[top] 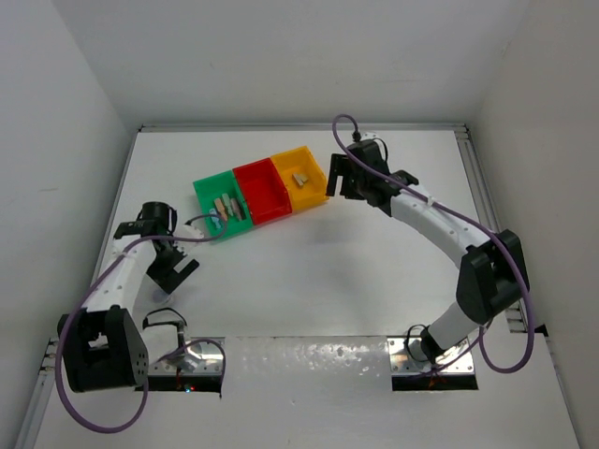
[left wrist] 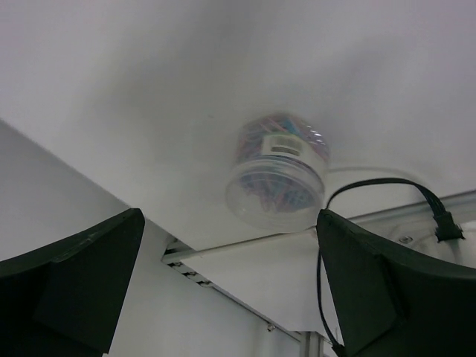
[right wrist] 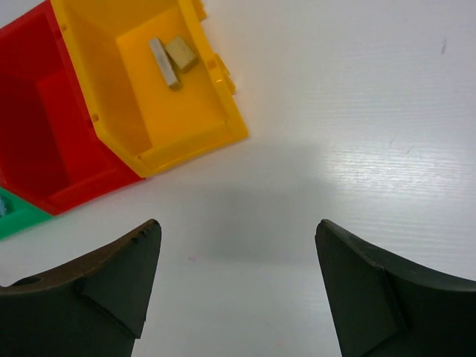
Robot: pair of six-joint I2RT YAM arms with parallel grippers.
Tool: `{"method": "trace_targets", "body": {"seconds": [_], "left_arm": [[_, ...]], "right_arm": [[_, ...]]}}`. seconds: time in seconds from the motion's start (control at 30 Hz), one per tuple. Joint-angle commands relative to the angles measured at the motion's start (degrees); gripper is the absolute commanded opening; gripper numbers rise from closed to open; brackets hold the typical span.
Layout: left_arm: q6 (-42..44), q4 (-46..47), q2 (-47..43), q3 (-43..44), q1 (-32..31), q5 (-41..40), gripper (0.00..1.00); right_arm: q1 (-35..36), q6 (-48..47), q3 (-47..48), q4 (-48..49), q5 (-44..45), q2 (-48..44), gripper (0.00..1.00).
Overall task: Sort the stationery into containers
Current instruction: Pick up the stationery from the corner of the board.
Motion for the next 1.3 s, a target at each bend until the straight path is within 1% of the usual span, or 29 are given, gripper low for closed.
{"method": "trace_targets", "body": {"seconds": [0.0, 0.1, 0.17, 0.2, 0.37, 0.43, 0.53, 0.6, 0.63, 0.67, 0.73, 0.77, 0.93, 1.0, 1.03, 1.07, 1.13, 1.17, 1.2, 1.23, 1.27], "left_arm": [[4.37, -1.22, 0.77, -0.11, 1.36, 5.62, 1.0], [4.38, -1.15, 1.82, -0.37, 0.76, 9.18, 1.0], [3.07, 0.16, 2.79, -1.68, 0.23, 7.7, 1.0], [2.89, 2.43, 3.14, -3.52, 0.14, 5.17, 1.0], [3.68, 7.99, 5.77, -9.24, 2.33, 0.93, 1.0], [3.07, 9.31, 7.71, -9.34, 2.95, 0.66, 1.0], [1.48, 9.05, 10.0, -7.93, 4.44, 1.36, 0.95], [0.87, 9.22, 12.11, -7.06, 5.93, 1.37, 0.89], [0.78, 9.22, 12.72, -6.62, 6.55, 1.54, 0.85], [0.43, 8.7, 13.86, -5.48, 6.9, 2.32, 0.76], [0.08, 8.0, 14.66, -4.25, 7.78, 3.29, 0.65], [-0.45, 7.82, 14.83, -3.28, 7.96, 3.65, 0.58], [-0.72, 5.97, 12.91, -0.99, 7.52, 7.51, 0.49], [-0.72, 5.71, 11.85, -0.46, 7.08, 8.04, 0.39], [-0.63, 5.53, 11.59, -0.29, 6.91, 8.13, 0.34], [-0.98, 5.18, 11.58, 0.15, 6.73, 8.22, 0.23], [-1.33, 4.66, 11.85, 0.85, 6.56, 8.22, 0.11], [-1.94, 4.39, 12.02, 2.08, 6.38, 8.05, 0.03], [-2.38, 3.61, 12.2, 3.05, 5.86, 7.7, 0.0], [-2.73, 3.08, 12.55, 4.36, 5.42, 7.52, 0.0], [-3.35, 1.77, 12.9, 7.85, 4.71, 7.6, 0.0]], "right_arm": [[1.13, -1.21, 3.98, -1.69, 5.65, -0.45, 0.82], [1.39, -3.23, 5.12, -3.8, 7.06, -0.62, 0.82], [1.39, -4.46, 5.22, -5.3, 8.91, -1.15, 0.83], [1.3, -4.81, 4.52, -5.3, 10.48, -1.94, 0.83], [1.39, -4.99, -0.23, -2.93, 11.81, -5.37, 0.83], [1.39, -5.43, -1.99, -2.49, 12.78, -6.25, 0.83], [1.3, -6.04, -3.57, -2.22, 14.1, -7.56, 0.83], [1.22, -6.57, -4.36, -1.96, 14.89, -8.44, 0.83], [1.22, -6.92, -4.63, -1.61, 14.89, -8.71, 0.83], [1.22, -7.01, -5.24, -1.35, 15.15, -8.71, 0.83], [1.13, -7.62, -5.86, -0.56, 15.68, -10.11, 0.83], [1.13, -7.8, -6.12, -0.38, 15.94, -10.29, 0.83], [1.04, -7.98, -7.26, -0.29, 17.17, -11.43, 0.83], [1.04, -7.98, -8.05, -0.2, 17.44, -11.78, 0.83], [1.04, -7.8, -8.23, -0.11, 17.79, -12.31, 0.83], [0.95, -7.71, -8.75, 0.06, 17.79, -12.4, 0.83], [0.95, -7.8, -9.2, 0.15, 18.05, -12.93, 0.83], [0.95, -7.8, -9.37, 0.24, 18.4, -13.45, 0.83], [1.04, -7.89, -9.81, 0.24, 18.67, -13.72, 0.83], [1.04, -7.89, -9.9, 0.24, 18.93, -13.89, 0.83], [0.95, -7.8, -10.16, 0.15, 19.46, -14.33, 0.83]]}}
